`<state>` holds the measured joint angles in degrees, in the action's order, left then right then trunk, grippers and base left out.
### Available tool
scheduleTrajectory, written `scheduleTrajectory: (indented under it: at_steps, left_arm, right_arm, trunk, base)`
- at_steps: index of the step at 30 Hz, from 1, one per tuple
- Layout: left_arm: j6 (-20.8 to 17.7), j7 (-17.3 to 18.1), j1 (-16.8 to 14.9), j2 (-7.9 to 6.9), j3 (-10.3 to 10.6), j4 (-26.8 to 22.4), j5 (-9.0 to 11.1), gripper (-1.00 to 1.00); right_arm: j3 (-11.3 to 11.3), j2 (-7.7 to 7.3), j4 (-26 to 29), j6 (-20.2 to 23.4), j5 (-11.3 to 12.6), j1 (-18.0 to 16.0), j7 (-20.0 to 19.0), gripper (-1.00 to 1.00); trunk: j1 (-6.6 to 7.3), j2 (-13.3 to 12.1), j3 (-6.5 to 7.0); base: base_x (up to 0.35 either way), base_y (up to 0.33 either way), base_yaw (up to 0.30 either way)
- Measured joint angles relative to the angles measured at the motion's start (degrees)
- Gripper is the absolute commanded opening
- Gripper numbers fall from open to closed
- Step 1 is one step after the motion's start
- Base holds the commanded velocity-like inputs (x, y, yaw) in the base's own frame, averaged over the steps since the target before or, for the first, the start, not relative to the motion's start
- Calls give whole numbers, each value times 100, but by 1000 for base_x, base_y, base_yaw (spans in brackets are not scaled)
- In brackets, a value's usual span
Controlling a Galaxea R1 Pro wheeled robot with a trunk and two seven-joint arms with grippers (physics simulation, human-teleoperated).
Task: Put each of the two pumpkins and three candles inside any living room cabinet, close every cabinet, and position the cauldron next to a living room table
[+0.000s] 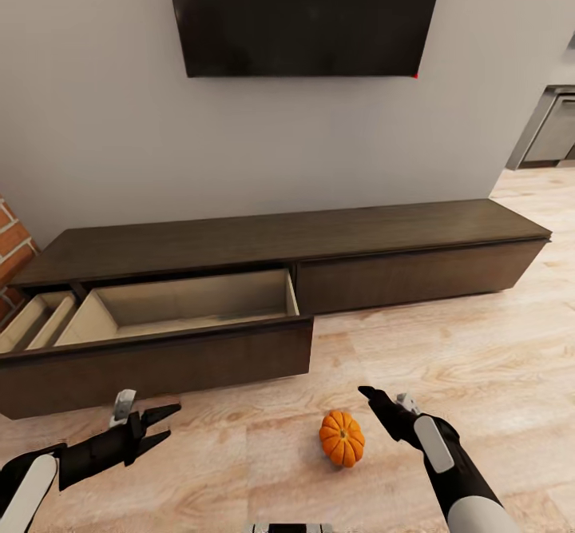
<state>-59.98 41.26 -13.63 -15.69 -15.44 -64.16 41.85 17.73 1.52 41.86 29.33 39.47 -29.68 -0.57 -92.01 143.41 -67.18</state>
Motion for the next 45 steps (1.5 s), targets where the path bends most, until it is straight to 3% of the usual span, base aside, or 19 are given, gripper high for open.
scheduleTrajectory:
  at_steps: [4, 8, 16, 25, 45]
  left_arm:
    - [0, 9, -10, -5, -10, 83, 2, 100]
    - [-1, 13, -15, 23, -5, 101, -7, 100]
    - [-1, 22, -17, 75, 204, 99, -4, 100]
    - [-1, 23, -17, 84, 223, 108, 0, 100]
    - [-1, 22, -17, 93, 215, 114, -8, 100]
  right_arm:
    - [40, -160, -58, -5, 46, -2, -47, 100]
    - [52, -209, -122, -20, 56, -2, -49, 100]
    - [55, -230, -313, -58, 53, -22, -57, 100]
    - [3, -179, -324, -75, -23, -28, -82, 100]
    - [-8, -223, -319, -65, -20, -12, -93, 100]
  trunk:
    - [-10, 5, -89]
    - [-21, 11, -177]
    - [-41, 21, -354]
    - [-64, 33, -554]
    - [-116, 60, -997]
  base:
    - [0, 0, 0]
    - [0, 0, 0]
    - [0, 0, 0]
    - [0, 0, 0]
    - [0, 0, 0]
